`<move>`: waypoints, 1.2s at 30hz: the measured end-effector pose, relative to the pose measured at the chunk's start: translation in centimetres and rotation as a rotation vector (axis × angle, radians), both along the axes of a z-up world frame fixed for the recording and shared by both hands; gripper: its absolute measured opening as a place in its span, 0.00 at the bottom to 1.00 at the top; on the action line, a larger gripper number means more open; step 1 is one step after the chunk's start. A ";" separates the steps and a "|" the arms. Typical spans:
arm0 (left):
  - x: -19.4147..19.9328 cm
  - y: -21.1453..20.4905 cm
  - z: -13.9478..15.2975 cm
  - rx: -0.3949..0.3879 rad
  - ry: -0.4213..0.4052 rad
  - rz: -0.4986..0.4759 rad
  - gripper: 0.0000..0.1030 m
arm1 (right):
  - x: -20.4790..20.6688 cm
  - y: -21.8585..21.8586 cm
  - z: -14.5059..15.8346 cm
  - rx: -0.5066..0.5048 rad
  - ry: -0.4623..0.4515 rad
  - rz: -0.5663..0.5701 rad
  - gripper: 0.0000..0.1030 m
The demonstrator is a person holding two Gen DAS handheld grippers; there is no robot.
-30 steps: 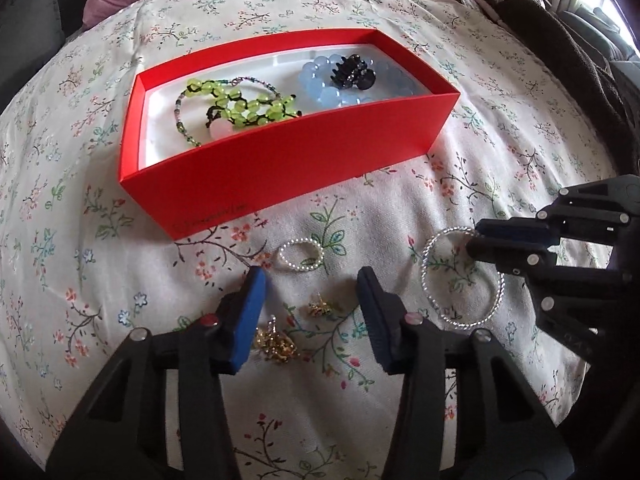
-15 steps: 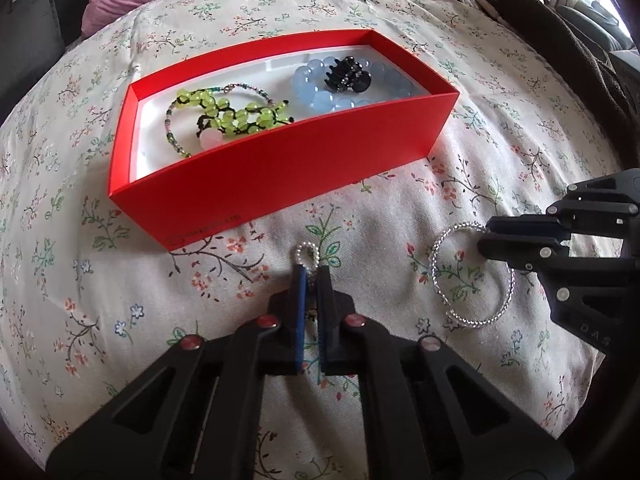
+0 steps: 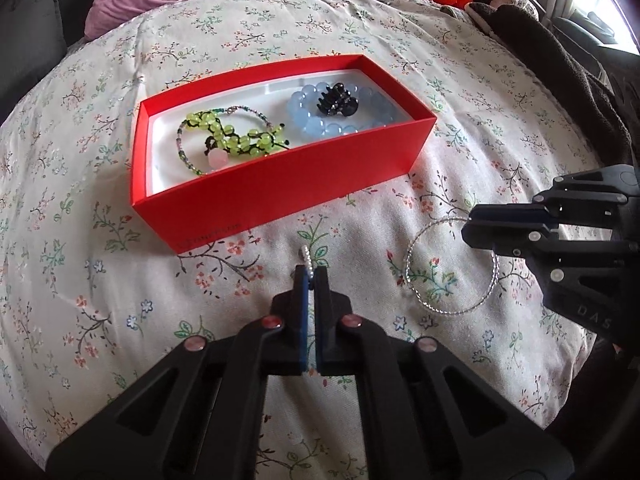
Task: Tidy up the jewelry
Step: 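Grasp the clear pearl bracelet with the right tool while the left tool grasps the small pearl ring, then carry the pearl bracelet and pearl ring into the red box and release both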
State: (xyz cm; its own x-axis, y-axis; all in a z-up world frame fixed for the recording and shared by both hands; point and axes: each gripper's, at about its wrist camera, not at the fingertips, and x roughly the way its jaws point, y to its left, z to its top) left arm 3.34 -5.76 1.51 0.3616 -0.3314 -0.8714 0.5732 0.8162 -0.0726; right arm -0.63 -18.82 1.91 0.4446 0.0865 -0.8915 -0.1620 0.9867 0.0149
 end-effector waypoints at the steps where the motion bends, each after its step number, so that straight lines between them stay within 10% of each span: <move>1: 0.0 0.1 0.2 -0.002 0.004 0.005 0.03 | 0.0 0.0 0.3 0.005 -0.007 0.001 0.08; 20: 1.8 1.1 5.7 -0.119 -0.038 0.080 0.03 | 1.4 0.8 8.8 0.121 -0.202 -0.032 0.08; 36: 6.3 0.8 5.1 -0.148 0.012 0.223 0.03 | 5.7 0.6 9.0 0.188 -0.215 -0.137 0.08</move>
State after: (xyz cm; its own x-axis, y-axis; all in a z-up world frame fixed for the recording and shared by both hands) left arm 9.67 -4.93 6.60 0.4300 -0.3691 -0.8239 0.3788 0.9022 -0.2065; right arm 5.09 -18.22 10.87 0.6400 0.1675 -0.7499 -0.0472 0.9827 0.1792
